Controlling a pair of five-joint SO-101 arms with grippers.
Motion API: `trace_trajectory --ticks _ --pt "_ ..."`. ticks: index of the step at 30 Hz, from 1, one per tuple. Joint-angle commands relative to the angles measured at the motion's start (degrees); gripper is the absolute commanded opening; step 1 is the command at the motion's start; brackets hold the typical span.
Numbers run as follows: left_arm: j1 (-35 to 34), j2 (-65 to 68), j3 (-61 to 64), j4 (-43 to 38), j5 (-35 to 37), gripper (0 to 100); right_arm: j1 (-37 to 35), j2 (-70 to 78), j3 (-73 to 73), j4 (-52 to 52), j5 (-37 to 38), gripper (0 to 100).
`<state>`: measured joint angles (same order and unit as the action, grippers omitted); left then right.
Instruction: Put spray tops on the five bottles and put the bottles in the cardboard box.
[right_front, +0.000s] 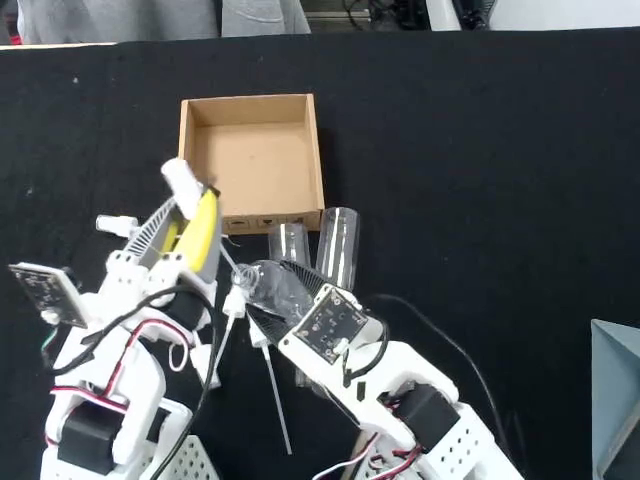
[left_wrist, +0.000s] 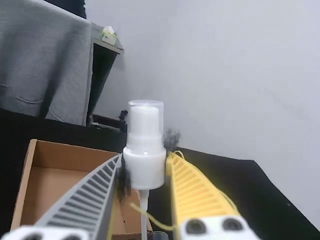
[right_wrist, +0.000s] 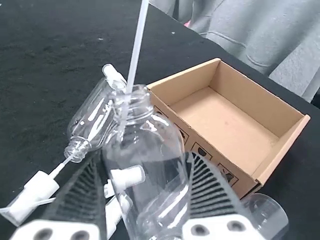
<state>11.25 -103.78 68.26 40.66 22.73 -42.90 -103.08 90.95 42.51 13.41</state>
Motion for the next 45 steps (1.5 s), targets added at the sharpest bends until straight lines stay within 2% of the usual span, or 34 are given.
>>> trace_trajectory --ticks 1,9,18,26,39,45 --pt "3.82 -0.26 -0.40 0.18 -3.25 3 1.32 -5.32 -0.57 -1.58 -4.13 2.6" --pt "4.00 -0.26 -0.40 2.02 -3.25 3 1.76 -5.32 -0.84 -1.76 -5.54 2.6" --pt "4.18 0.18 0.31 2.73 -4.75 3 1.76 -5.32 2.86 -7.74 -5.45 2.2" --pt "10.07 0.00 2.51 2.81 -8.97 3 1.85 -5.32 3.21 -8.09 -5.54 2.2" --pt "10.42 0.09 3.82 2.81 -8.97 3 1.85 -5.32 3.30 -7.91 -5.98 2.2" --pt "10.59 0.09 4.00 2.81 -8.97 3 1.85 -5.32 3.30 -8.00 -12.13 2.5"
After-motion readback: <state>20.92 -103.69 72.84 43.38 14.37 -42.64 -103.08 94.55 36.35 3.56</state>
